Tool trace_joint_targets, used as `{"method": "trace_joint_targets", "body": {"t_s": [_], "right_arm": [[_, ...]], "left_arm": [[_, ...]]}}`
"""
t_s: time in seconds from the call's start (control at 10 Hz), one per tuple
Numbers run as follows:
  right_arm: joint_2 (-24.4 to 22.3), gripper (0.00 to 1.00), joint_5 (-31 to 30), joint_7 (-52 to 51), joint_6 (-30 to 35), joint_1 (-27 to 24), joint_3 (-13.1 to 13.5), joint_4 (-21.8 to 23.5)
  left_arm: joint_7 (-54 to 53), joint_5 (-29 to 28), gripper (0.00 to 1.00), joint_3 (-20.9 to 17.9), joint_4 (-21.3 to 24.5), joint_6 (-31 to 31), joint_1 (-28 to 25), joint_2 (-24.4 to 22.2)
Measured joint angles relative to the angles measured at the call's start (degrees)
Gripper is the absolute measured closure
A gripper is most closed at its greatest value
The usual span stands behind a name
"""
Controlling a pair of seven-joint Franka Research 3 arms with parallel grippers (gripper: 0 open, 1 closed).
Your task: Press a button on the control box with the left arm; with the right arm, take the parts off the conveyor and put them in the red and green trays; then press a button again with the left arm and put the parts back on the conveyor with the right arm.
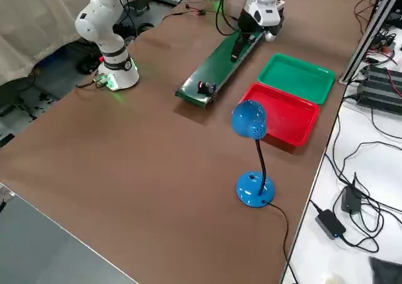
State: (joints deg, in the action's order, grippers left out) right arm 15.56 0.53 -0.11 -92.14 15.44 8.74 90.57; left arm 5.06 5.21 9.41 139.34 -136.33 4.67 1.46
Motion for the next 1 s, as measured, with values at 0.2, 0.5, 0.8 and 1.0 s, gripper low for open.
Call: {"method": "trace_joint_targets", "body": {"t_s": [0.2,0.5,0.8,1.0], "right_arm": [[0.0,0.0,0.0,0.0,0.0,0.01,0.05,0.02],[-0.01,0.0,0.0,0.01,0.02,0.01,0.11,0.22],[0.0,0.0,0.0,0.01,-0.47,0.01,0.13,1.34],[-0.01,0.0,0.0,0.01,-0.55,0.02,0.12,1.53]], "left_arm": [[0.0,0.0,0.99,0.17,0.01,-0.51,0.08,1.29],[0.0,0.0,0.99,0.23,0.07,-0.52,0.11,2.69],[0.0,0.0,0.99,0.23,0.15,-0.49,0.14,3.73],[0.0,0.0,0.99,0.24,0.43,-0.45,0.17,4.08]]}}
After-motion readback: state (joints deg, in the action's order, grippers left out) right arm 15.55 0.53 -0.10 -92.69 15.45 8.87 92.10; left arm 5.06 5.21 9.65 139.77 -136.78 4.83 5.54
